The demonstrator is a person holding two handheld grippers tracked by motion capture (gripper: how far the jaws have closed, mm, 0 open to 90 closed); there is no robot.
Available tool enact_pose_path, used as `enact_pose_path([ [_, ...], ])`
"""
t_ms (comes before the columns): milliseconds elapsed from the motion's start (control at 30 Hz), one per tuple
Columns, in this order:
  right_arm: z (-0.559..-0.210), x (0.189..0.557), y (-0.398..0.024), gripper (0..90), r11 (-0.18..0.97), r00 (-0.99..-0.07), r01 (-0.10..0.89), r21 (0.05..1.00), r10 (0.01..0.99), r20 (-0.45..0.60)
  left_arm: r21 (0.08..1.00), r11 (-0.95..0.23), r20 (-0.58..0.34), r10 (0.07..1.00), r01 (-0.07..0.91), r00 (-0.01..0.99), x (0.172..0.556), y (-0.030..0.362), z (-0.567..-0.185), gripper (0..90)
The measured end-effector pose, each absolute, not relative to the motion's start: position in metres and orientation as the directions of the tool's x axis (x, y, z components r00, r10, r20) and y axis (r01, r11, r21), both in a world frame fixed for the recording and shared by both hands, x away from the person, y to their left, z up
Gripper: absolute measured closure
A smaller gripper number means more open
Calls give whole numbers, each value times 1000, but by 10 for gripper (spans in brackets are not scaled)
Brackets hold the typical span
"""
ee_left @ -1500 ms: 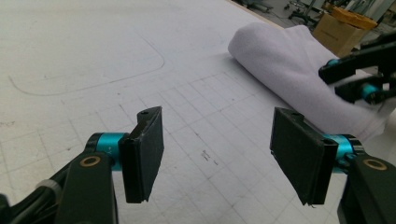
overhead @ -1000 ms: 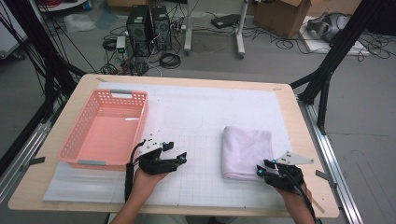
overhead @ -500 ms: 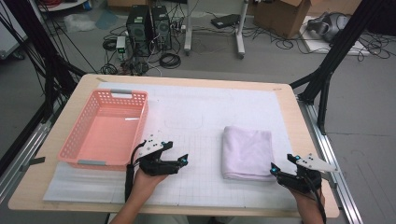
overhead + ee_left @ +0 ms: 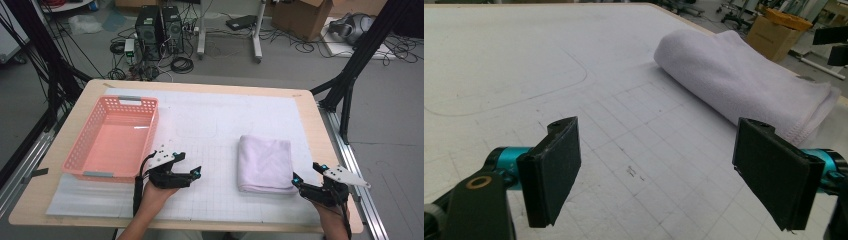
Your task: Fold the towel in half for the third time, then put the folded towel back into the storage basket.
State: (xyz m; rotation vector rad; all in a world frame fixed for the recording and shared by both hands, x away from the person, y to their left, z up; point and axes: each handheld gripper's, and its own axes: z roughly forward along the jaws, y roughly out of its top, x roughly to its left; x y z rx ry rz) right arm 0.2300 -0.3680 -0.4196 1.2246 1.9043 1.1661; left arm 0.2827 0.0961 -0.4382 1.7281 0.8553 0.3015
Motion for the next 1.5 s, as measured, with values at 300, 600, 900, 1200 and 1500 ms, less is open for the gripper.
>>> enact_pose_path([
  [300, -421, 231, -367, 169, 210, -413, 396, 894, 910, -31, 910, -124, -216, 672, 395, 708, 284, 93, -440, 197],
  [600, -422, 231, -369, 172, 201, -407, 416, 887, 913, -16, 916, -136, -193, 678, 379, 709, 283, 88, -441, 180],
  [900, -421, 229, -373, 174, 198, -415, 415, 888, 910, -9, 925, -97, -213, 668, 368, 713, 292, 83, -437, 216],
  [1200, -421, 229, -371, 174, 197, -427, 410, 890, 904, -3, 930, -111, -210, 622, 351, 755, 301, 68, -428, 199],
  [1500, -420, 229, -372, 174, 194, -427, 416, 888, 904, 2, 890, -160, -275, 559, 427, 782, 323, 29, -417, 194],
])
